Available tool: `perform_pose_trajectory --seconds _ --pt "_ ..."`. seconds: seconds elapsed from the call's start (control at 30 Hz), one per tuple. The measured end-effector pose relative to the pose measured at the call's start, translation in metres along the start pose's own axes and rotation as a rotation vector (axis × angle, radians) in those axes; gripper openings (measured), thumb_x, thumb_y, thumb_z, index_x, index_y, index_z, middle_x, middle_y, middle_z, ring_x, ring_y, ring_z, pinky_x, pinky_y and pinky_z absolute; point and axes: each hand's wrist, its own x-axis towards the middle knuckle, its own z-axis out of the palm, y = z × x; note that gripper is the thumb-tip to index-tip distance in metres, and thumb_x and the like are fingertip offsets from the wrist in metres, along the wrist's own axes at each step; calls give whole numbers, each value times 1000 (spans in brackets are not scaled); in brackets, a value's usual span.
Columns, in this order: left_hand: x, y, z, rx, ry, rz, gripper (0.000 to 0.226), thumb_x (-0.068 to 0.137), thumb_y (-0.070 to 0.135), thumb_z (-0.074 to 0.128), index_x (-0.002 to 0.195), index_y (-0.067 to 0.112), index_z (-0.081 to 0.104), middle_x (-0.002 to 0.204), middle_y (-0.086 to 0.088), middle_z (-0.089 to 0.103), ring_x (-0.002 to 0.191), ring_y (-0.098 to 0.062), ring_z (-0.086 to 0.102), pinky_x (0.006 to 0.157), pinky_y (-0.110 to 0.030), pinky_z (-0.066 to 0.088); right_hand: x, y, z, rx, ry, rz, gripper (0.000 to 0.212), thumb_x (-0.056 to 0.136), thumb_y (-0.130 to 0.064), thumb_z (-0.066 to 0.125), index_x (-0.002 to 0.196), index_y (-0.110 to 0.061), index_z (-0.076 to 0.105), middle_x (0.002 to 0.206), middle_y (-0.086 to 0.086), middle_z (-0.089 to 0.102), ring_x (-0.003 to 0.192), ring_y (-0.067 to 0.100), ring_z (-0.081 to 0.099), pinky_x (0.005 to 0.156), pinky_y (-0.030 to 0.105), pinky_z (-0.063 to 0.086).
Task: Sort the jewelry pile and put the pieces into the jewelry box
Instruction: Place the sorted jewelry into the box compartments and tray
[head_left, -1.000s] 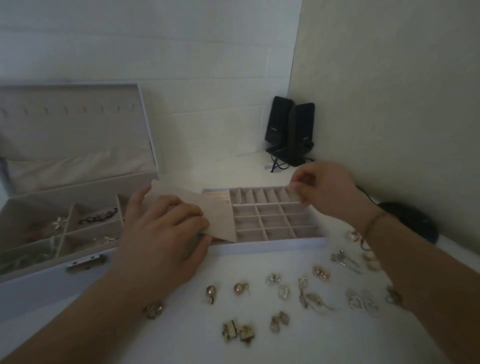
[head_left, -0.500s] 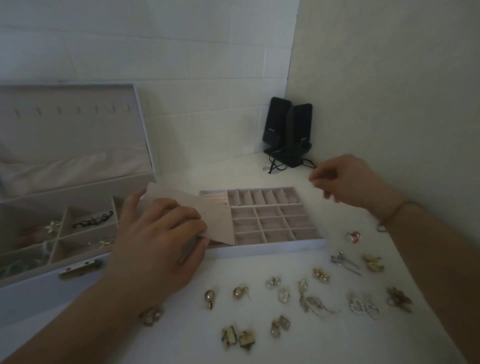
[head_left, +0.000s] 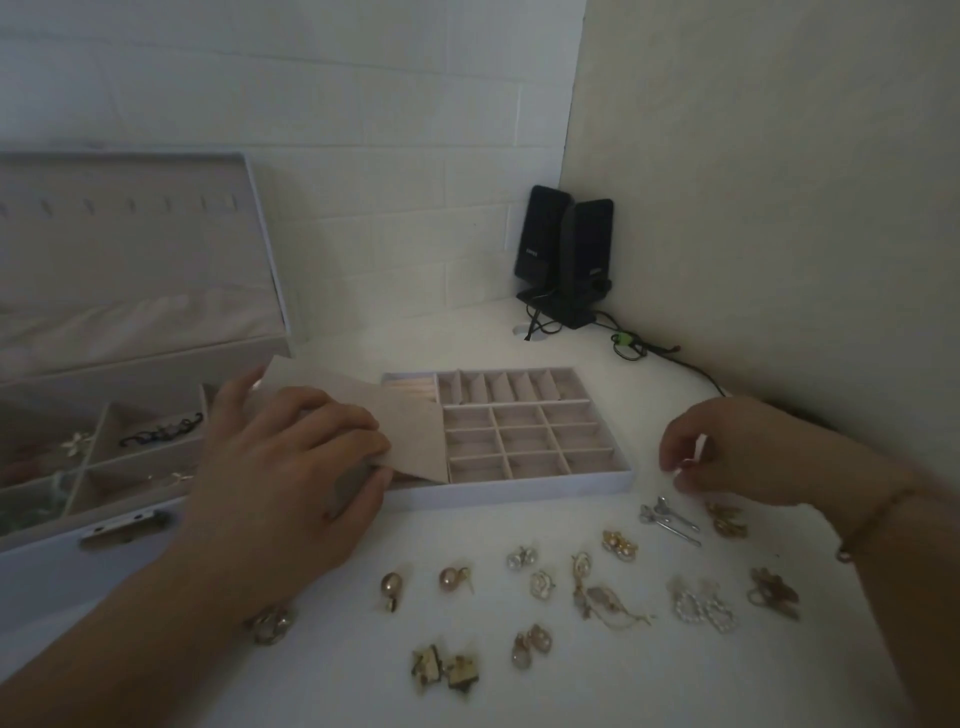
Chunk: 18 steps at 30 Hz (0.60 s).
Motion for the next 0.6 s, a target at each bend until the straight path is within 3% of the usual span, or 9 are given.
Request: perform_pose_trajectory --seconds 0.3,0.4,0.6 --pt "-1 -1 0 -21 -12 -5 26 84 41 58 86 23 78 96 8 74 90 -27 67 103 -61 34 4 -2 2 9 134 1 29 73 -16 76 65 -38 59 73 -16 62 63 -1 59 56 5 39" --pt "-2 -1 -1 -32 -15 -9 25 82 40 60 87 24 78 97 8 74 90 -26 67 103 -61 35 11 -18 -9 94 210 -37 20 72 -14 79 68 -29 66 63 -15 59 60 -11 56 53 2 40" --pt "-2 -2 -1 -35 -13 -3 19 80 39 65 88 25 77 95 10 73 91 -24 65 106 -60 32 65 -65 -26 198 226 -236 12 76 -19 77 76 -28 68 68 -11 67 63 5 64 61 14 49"
